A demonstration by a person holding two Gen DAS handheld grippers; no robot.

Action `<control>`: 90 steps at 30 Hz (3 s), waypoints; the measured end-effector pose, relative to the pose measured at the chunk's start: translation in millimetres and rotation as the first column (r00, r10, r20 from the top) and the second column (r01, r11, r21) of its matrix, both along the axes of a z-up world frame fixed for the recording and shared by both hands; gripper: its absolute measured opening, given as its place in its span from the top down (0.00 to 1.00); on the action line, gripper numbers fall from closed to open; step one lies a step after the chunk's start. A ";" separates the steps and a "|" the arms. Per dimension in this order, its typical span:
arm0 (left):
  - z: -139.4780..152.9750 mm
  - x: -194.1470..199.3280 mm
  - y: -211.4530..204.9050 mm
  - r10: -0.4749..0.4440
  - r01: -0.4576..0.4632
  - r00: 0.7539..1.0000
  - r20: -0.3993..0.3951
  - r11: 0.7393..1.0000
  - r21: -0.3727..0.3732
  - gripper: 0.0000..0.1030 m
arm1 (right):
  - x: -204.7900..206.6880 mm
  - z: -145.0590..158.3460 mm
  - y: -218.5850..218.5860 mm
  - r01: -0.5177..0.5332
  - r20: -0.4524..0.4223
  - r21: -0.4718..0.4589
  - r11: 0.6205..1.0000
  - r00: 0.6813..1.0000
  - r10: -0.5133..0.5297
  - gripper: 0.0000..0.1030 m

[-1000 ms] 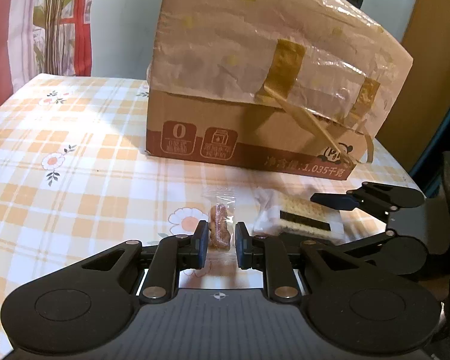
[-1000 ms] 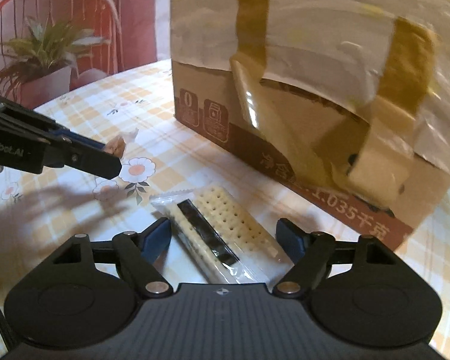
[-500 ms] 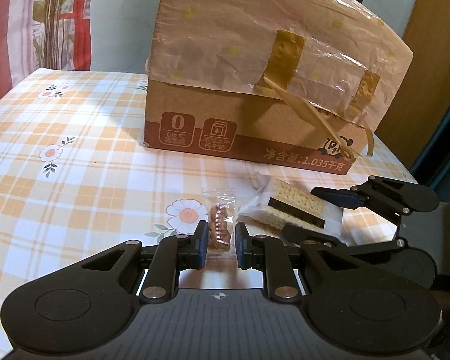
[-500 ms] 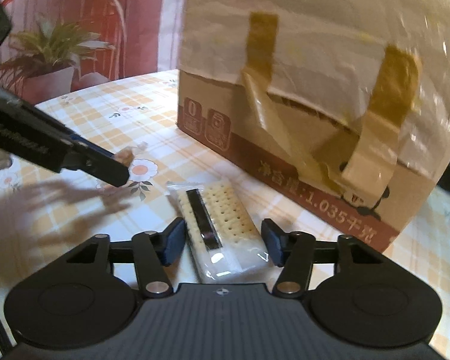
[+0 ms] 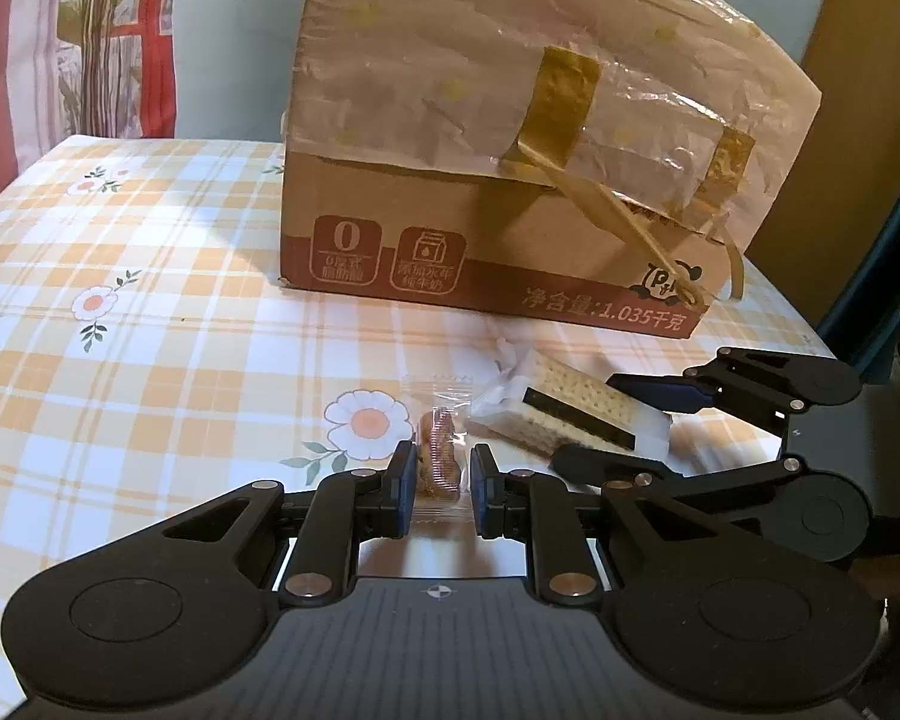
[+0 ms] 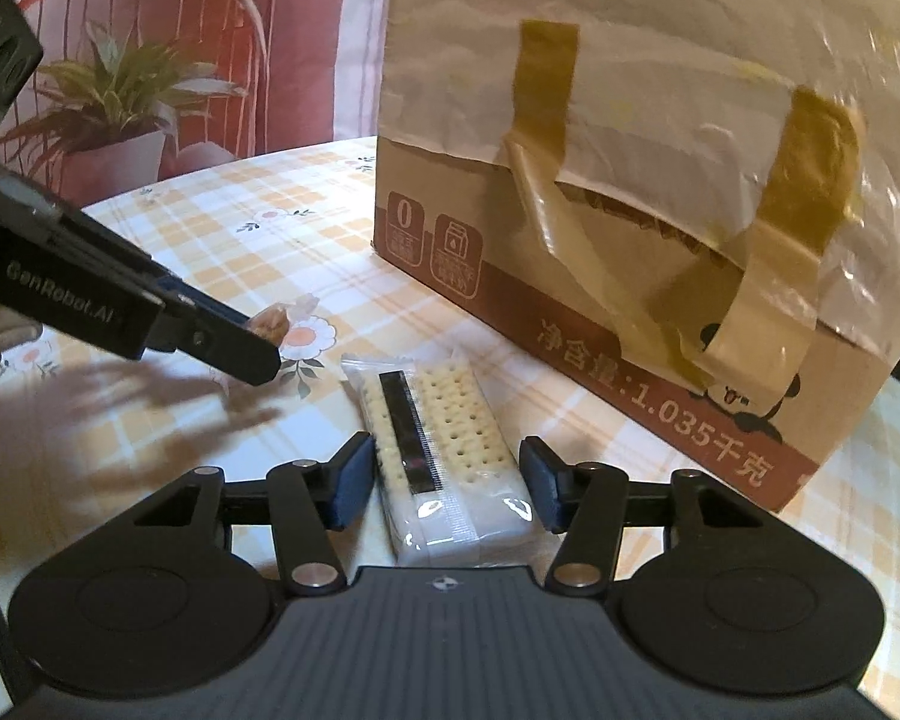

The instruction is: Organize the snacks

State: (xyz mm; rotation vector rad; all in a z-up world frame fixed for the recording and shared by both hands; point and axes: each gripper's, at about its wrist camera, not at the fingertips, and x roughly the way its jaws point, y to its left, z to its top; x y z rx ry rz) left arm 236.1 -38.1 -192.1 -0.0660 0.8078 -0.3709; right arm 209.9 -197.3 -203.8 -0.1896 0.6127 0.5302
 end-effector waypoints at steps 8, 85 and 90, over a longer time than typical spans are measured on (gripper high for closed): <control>18.0 -7.3 12.0 0.030 -0.029 0.998 0.054 0.999 -0.015 0.81 | -17.0 10.8 0.3 0.001 0.056 0.017 1.000 0.998 -0.002 0.49; 230.2 -55.3 -17.6 0.059 -0.096 0.866 0.497 0.994 0.049 0.06 | -60.9 244.7 -64.1 0.434 0.174 0.320 0.842 0.847 -0.502 0.01; 239.7 -95.6 -17.4 0.085 -0.153 0.857 0.508 0.984 0.093 0.06 | -98.0 252.3 -58.2 0.430 0.181 0.330 0.841 0.845 -0.503 0.01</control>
